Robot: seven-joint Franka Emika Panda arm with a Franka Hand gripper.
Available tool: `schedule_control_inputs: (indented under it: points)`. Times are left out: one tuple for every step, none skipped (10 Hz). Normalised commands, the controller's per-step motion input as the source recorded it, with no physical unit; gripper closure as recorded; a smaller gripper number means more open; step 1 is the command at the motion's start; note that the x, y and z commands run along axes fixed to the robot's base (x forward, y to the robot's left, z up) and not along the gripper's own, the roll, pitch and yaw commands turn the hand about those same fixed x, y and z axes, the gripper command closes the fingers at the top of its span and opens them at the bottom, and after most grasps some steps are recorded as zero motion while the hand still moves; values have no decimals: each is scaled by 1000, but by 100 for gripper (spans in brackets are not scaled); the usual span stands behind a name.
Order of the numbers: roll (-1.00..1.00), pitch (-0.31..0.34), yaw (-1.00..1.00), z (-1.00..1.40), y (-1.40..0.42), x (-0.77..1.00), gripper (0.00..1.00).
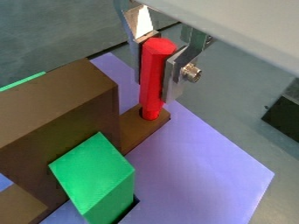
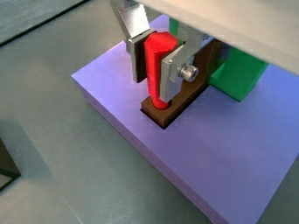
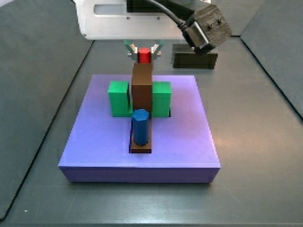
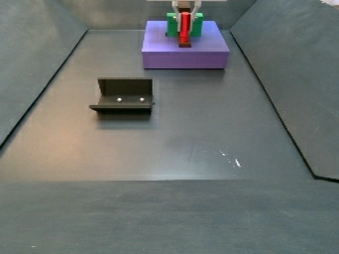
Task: Pick up the red object. Move up. Move to above the board. Insert the red object.
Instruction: Insert the red object.
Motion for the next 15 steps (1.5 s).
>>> schedule_control_inputs:
  points:
    - [144, 196, -277, -97, 0, 203, 100]
    - [110, 267, -297, -151, 0, 271, 100]
    - [67, 274, -303, -203, 0, 303, 100]
    - [37, 260, -266, -209, 0, 331, 100]
    - [39, 236, -211, -223, 0, 343, 100]
    - [57, 243, -194, -226, -31, 374, 100]
    - [47, 243, -214, -217, -34, 223, 100]
    - [54, 239, -166, -74, -149, 94, 100]
    - [49, 229, -109, 0, -203, 120, 100]
    - [21, 231, -151, 0, -80, 106, 100]
    - [17, 247, -203, 0, -3, 140, 100]
    - [0, 214, -229, 0, 0, 257, 100]
    - [0, 177, -200, 0, 0, 269, 100]
    - [0, 110, -106, 0, 69, 40, 100]
    - [-9, 37, -49, 69, 71, -26, 100]
